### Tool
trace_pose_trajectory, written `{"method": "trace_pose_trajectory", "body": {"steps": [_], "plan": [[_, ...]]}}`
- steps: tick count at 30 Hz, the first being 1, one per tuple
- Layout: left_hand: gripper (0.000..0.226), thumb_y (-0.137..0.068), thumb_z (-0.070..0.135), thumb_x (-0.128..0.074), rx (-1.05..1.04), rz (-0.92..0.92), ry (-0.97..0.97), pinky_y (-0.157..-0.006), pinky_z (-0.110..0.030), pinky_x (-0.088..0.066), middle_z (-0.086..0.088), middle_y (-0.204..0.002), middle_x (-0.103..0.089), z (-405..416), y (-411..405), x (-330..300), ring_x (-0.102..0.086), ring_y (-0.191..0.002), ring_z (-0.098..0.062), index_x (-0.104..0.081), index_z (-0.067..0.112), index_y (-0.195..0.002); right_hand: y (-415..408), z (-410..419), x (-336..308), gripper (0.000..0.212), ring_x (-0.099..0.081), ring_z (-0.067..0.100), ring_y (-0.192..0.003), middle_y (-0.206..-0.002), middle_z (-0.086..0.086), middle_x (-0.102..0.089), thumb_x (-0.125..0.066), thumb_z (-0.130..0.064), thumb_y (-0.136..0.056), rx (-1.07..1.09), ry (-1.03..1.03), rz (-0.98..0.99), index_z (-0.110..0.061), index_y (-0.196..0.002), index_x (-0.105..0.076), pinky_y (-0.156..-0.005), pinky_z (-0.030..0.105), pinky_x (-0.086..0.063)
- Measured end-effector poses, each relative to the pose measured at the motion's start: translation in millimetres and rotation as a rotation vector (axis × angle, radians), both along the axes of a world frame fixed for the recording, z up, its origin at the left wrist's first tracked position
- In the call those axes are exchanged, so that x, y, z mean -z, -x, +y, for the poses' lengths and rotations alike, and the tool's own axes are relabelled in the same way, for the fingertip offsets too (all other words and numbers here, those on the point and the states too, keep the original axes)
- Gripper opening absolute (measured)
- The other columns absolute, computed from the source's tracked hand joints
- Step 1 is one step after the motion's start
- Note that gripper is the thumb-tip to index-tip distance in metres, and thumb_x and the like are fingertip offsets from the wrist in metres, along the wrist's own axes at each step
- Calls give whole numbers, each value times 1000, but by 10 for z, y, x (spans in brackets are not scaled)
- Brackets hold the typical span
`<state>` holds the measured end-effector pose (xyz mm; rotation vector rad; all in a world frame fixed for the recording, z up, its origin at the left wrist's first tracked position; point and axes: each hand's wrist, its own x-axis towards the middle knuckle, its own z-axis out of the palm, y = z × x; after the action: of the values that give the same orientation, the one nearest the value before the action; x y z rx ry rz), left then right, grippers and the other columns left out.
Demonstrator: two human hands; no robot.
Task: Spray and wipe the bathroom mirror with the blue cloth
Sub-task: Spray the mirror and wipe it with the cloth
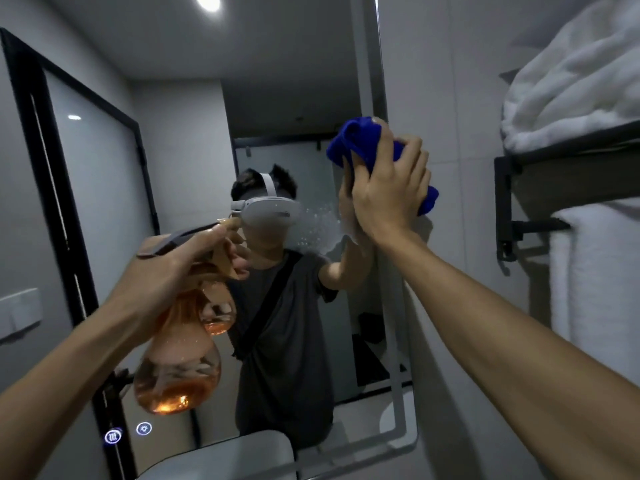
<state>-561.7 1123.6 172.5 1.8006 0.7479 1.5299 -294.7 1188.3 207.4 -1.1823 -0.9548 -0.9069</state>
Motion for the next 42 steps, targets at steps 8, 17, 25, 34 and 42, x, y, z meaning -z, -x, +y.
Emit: {"method": "trace_pose_trajectory", "body": {"steps": [8, 17, 25, 34, 42], "plan": [[24, -76, 40, -67, -13, -89, 89, -53, -22, -57, -12, -83, -79, 190, 136, 170, -77, -73, -23, -81, 20, -75, 186, 178, 1318, 60, -50, 30, -101, -123, 10, -43, -61, -36, -90, -12, -12, -664, -28, -144, -37, -82, 48, -45], [30, -93, 33, -59, 22, -171, 174, -47, -26, -57, -12, -88, -79, 282, 167, 222, -77, -72, -22, -73, 7, -90, -321, 141, 952, 63, -53, 32, -96, -121, 10, -47, -66, -44, -84, -21, -7, -742, -26, -139, -42, -78, 46, -45], [33, -93, 37, -59, 30, -148, 161, -40, -25, -52, -14, -92, -78, 352, 192, 216, -76, -69, -22, -77, 12, -83, 213, 127, -341, 49, -55, 25, -100, -117, 12, -58, -54, -41, -92, 23, -93, -20, -21, -137, -55, -83, 31, -34], [27, -93, 36, -59, 42, -139, 146, -82, -46, -54, -16, -105, -76, 358, 232, 264, -74, -97, -30, -76, 15, -91, 561, 133, 1371, 62, -50, 31, -101, -123, 12, -51, -64, -39, -85, -77, 61, -706, -27, -142, -41, -83, 45, -39], [31, -90, 43, -64, 61, -155, 182, -56, -34, -58, -18, -103, -76, 369, 232, 235, -75, -96, -33, -78, 16, -87, -81, 179, 910, 67, -49, 32, -101, -122, 14, -45, -70, -42, -83, -13, 37, -938, -25, -140, -40, -84, 45, -42]]}}
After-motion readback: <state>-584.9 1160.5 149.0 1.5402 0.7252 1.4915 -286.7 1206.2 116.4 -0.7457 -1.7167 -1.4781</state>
